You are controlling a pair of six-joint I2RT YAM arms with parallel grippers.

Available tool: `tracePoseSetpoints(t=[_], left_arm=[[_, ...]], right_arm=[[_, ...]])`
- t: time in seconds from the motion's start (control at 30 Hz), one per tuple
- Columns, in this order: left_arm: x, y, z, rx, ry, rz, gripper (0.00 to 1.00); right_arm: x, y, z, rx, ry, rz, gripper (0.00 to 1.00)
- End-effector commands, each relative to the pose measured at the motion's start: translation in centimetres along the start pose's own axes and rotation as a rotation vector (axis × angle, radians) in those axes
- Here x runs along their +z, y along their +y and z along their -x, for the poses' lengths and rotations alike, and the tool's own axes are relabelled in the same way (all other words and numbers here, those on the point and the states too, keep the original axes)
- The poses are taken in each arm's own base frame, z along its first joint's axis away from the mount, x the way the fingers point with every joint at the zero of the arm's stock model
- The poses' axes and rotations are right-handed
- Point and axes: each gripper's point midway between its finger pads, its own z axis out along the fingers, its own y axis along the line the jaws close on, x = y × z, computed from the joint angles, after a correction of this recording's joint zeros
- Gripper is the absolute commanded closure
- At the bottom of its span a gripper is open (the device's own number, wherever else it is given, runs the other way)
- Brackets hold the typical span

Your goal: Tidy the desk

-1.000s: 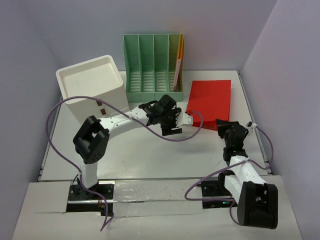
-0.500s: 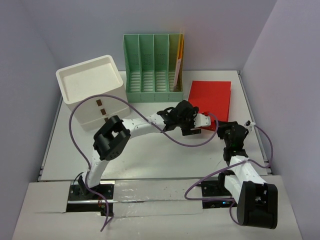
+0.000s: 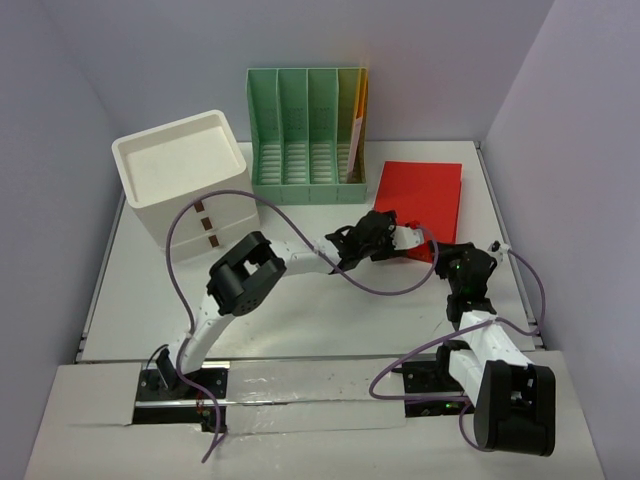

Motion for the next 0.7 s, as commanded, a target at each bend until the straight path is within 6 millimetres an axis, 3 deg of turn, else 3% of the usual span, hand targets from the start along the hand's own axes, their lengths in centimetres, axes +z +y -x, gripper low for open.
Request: tracePoseSetpoints(t=[0.0, 0.2, 0.33, 0.37, 0.43, 0.47, 0.6, 0.63, 0.67], left_arm=[[0.9, 1.1, 1.3, 0.059, -0.057, 0.129, 0.27], [1.7, 0.2, 0.3, 0.148, -0.055, 0.174, 0.38], [2.3, 0.0, -0.1, 0.156, -0.050, 0.194, 0.52], [2.4, 0.1, 0.0, 0.157, -0.050, 0.197, 0.61], [2.5, 0.1, -0.2, 0.159, -0.045, 0.203, 0.90], [2.5, 0.2, -0.2, 0.153, -0.040, 0.206, 0.98], [2.0, 0.1, -0.1, 0.117, -0.021, 0.168, 1.00], [1.6, 0.4, 0.5, 0.090, -0.029, 0.162, 1.00], [1.2, 0.6, 0.8, 0.061, -0.026, 0.139, 1.00]], right_arm=[[0.0, 2.4, 1.0, -0.004, -0.023, 0.073, 1.00], [0.2, 2.6, 0.8, 0.000, -0.010, 0.075, 1.00], [0.3, 2.6, 0.6, 0.000, 0.002, 0.075, 1.00], [0.3, 2.5, 0.6, -0.001, 0.003, 0.073, 1.00], [0.3, 2.4, 0.5, -0.003, 0.006, 0.069, 1.00], [0.3, 2.4, 0.5, -0.004, 0.006, 0.070, 1.00], [0.2, 3.6, 0.8, -0.055, 0.014, 0.093, 1.00], [0.2, 3.8, 1.1, -0.066, 0.011, 0.082, 0.97], [0.2, 3.8, 1.6, -0.090, 0.005, 0.035, 0.85]])
